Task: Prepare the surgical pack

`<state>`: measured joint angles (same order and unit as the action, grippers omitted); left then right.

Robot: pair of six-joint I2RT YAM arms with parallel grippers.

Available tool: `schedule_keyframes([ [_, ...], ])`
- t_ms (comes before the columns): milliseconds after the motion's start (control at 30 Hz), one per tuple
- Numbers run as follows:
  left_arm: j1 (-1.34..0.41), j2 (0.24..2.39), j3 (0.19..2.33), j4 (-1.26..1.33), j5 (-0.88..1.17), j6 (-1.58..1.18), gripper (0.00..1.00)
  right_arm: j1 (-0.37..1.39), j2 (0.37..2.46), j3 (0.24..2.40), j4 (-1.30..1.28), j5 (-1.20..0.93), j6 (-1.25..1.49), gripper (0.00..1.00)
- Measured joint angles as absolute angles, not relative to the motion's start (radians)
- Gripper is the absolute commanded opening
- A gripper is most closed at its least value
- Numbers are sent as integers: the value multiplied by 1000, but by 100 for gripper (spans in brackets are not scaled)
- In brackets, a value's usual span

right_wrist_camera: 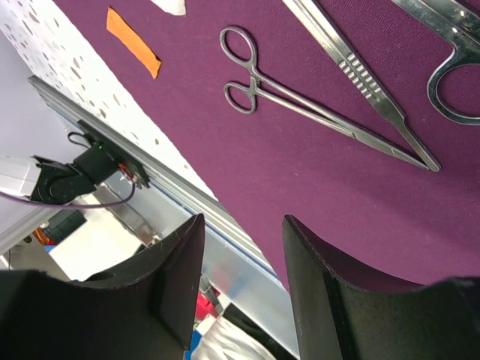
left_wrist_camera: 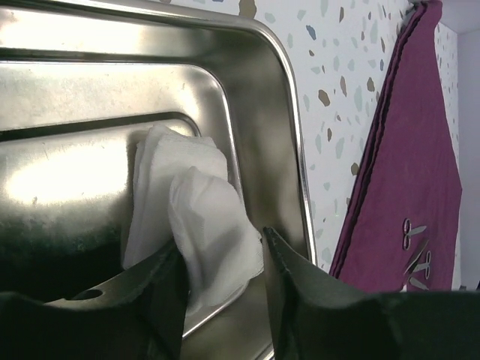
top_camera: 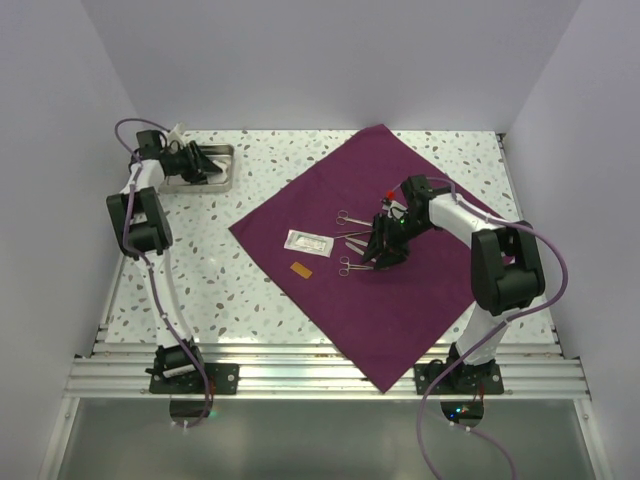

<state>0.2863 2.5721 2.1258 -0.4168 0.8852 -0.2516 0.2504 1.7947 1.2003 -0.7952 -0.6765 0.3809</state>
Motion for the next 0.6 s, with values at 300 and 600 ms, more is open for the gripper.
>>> schedule_keyframes([
  [300,287,2490,2048,-400,814,-289,59,255,1787,1193,-788,-676,388,50],
  [600,271,2453,2034,-414,712,-299,58,296,1748,1168,-762,-673,414,49],
])
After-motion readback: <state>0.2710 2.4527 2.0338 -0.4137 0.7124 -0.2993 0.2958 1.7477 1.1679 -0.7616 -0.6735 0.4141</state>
